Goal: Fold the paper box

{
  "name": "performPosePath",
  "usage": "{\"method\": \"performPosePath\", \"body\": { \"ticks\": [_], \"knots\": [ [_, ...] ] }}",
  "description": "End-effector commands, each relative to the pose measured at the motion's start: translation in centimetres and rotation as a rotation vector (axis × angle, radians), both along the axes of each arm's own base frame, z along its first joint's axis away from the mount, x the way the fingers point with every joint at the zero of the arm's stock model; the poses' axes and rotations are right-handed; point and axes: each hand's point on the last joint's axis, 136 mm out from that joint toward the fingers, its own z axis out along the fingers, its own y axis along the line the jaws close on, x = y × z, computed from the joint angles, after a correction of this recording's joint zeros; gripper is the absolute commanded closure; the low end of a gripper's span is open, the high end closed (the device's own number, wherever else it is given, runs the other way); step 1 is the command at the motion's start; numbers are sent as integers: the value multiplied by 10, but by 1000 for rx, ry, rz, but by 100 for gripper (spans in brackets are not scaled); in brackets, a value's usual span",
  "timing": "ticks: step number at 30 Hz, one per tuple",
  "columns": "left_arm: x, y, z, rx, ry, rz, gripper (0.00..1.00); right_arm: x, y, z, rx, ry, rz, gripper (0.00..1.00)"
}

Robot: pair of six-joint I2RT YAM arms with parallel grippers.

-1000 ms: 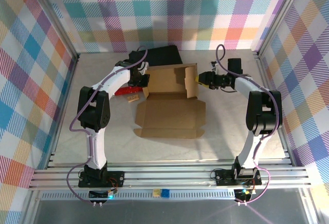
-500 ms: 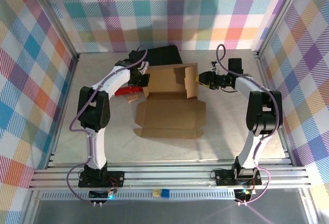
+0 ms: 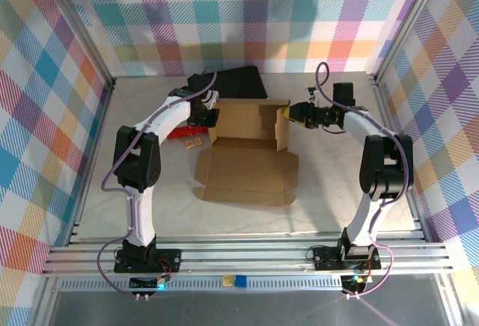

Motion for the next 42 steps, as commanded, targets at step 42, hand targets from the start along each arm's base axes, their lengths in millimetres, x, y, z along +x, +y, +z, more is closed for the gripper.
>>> {"method": "performPosePath", "body": {
  "ticks": [42],
  "knots": [
    [0, -10, 10, -22, 3, -39, 100, 6, -3, -66, -701, -133, -211, 62]
  ]
}}
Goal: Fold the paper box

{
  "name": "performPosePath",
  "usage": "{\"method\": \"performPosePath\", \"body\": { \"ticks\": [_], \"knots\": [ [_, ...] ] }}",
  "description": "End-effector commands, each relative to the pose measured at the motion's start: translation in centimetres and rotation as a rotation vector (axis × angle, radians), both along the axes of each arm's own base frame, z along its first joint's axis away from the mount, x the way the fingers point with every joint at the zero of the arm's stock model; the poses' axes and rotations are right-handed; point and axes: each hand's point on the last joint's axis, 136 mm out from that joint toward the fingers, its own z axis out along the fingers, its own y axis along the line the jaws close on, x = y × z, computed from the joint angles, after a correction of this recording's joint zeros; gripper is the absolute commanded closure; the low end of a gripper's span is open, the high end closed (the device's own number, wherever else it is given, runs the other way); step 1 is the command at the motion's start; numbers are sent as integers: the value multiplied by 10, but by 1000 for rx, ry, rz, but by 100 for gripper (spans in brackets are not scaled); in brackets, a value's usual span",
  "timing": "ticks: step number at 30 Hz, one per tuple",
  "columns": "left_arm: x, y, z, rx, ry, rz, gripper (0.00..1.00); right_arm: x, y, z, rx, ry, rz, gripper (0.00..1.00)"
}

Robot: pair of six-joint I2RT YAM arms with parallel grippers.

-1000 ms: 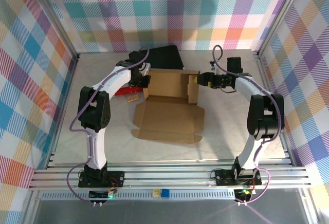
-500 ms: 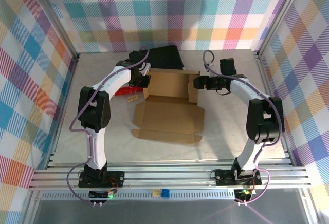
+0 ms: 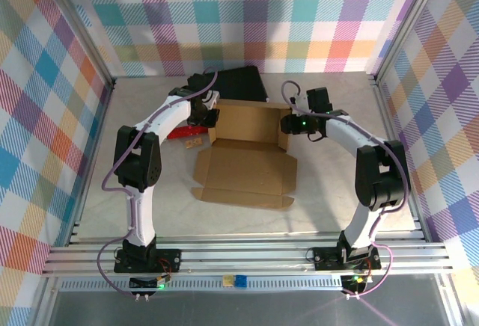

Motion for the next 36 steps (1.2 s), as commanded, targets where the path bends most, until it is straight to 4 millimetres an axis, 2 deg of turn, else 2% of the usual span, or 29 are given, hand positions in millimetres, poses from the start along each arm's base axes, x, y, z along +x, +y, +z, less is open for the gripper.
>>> {"method": "performPosePath", "body": {
  "ticks": [1, 11, 17, 29, 36],
  "knots": [
    [2, -10, 9, -32, -4, -23, 100, 0, 0, -9, -70, 20, -27, 64],
    [2, -12, 9, -39, -2, -23, 100, 7, -4, -24, -240, 24, -150, 85],
    [1, -11, 8, -30, 5, -7, 100, 11, -14, -31, -393, 45, -255, 100],
    [-1, -6, 9, 24, 22, 71, 100, 4, -47, -34, -679, 101, -479, 100],
    [-3, -9, 9, 27, 33, 83, 100, 3, -41, -29, -637, 99, -486, 100]
  ]
}}
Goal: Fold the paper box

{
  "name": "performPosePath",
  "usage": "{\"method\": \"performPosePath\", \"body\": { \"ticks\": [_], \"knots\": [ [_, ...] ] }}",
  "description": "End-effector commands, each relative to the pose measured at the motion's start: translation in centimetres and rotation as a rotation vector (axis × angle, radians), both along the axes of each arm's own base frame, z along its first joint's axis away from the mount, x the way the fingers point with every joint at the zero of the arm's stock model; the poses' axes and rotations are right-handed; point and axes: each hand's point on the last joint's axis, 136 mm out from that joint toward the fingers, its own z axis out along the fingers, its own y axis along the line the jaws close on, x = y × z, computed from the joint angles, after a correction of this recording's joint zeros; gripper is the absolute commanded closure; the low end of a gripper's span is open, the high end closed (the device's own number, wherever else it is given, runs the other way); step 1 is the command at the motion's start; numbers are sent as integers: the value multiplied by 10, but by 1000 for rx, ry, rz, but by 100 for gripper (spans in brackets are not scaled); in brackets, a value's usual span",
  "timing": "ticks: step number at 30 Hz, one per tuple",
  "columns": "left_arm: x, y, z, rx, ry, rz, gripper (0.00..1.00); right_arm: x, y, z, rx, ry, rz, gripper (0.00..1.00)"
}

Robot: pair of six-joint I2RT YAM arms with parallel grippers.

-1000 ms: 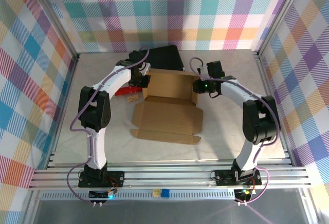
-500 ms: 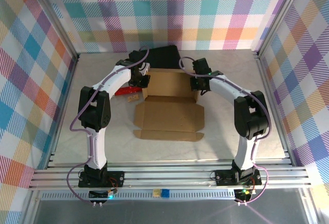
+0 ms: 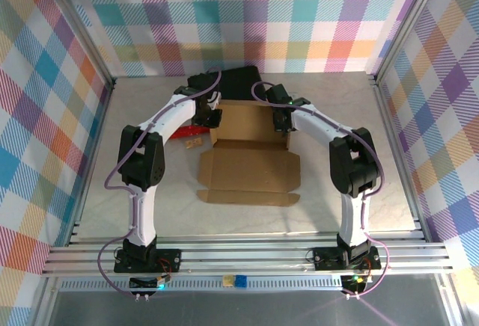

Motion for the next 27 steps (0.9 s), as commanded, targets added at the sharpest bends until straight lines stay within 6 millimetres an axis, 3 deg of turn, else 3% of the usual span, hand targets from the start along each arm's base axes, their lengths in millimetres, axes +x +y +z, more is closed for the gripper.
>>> {"method": "performPosePath", "body": {
  "ticks": [1, 5, 9, 13, 20, 27],
  "knots": [
    [1, -4, 10, -14, -2, 16, 100, -19, -16, -15, -72, 91, -28, 100],
    [0, -5, 10, -17, 4, 11, 100, -18, -2, -13, 12, 96, 31, 100],
    [0, -4, 10, -2, 12, 0, 100, -18, 21, -1, 166, 90, 117, 70],
    [0, -2, 10, 13, 15, -5, 100, -20, 24, 21, 242, 71, 145, 56],
    [-2, -3, 5, 15, 32, -6, 100, -31, 28, 40, 346, 91, 189, 43],
    [-2, -4, 4, 17, 44, -8, 100, -51, 28, 37, 539, 95, 296, 41]
  ]
}}
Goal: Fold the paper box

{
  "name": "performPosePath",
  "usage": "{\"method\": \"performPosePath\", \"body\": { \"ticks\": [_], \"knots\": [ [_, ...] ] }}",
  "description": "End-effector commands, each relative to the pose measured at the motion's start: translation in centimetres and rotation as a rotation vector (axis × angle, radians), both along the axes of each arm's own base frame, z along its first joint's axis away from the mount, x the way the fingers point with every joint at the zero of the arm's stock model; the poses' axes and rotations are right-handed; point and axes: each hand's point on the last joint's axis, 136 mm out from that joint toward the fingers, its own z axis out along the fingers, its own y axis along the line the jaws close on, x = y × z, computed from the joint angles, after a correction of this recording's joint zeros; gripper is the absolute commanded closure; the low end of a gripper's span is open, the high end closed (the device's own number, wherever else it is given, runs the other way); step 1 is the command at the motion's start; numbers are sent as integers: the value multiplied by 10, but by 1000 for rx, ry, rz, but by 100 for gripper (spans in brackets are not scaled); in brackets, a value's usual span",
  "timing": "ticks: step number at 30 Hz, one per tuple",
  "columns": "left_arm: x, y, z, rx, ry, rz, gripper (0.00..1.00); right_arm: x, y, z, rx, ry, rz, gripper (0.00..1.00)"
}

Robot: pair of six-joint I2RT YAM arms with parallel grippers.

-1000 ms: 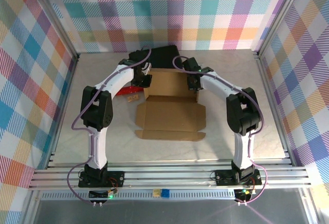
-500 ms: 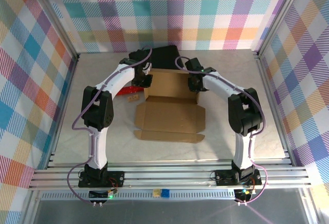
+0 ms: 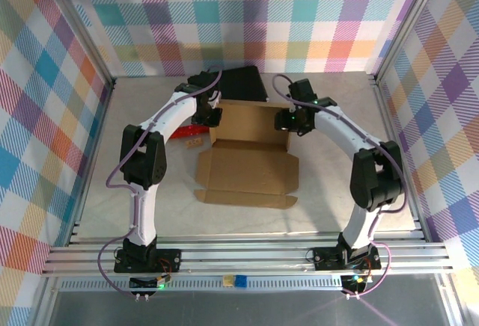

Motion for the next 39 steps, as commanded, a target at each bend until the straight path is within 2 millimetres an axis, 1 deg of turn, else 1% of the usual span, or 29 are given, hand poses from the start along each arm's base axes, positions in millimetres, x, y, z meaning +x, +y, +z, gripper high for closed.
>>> {"method": "performPosePath", "body": {
  "ticks": [1, 2, 5, 7, 9, 11, 18, 22, 27, 30, 33, 39],
  "knots": [
    [0, -6, 1, -8, 15, -12, 100, -14, 9, 6, 143, -19, 113, 41],
    [0, -7, 1, -8, 16, -14, 100, -15, 6, 6, 173, -30, 122, 41],
    [0, -8, -1, -8, 21, -21, 100, -20, -7, -1, 276, -47, 137, 47],
    [1, -9, -1, -8, 23, -25, 100, -24, -7, 0, 360, -68, 187, 52],
    [2, -9, -1, -6, 24, -30, 100, -27, -4, -3, 411, -68, 247, 60],
    [2, -9, -2, -4, 27, -32, 100, -28, -1, -6, 454, -58, 282, 64],
    [4, -11, -5, -7, 29, -39, 100, -14, 4, -17, 499, -29, 330, 65],
    [5, -11, -6, -7, 31, -39, 100, -7, -5, -32, 430, -18, 298, 64],
    [5, -12, -7, -7, 32, -45, 100, -4, -6, -33, 419, -20, 298, 64],
    [5, -11, -8, -4, 36, -46, 100, -2, -13, -35, 370, -36, 280, 60],
    [5, -11, -7, -5, 33, -49, 100, -2, -20, -34, 332, -49, 267, 61],
    [5, -11, -7, -7, 33, -52, 100, 4, -16, -33, 351, -49, 283, 63]
  ]
}}
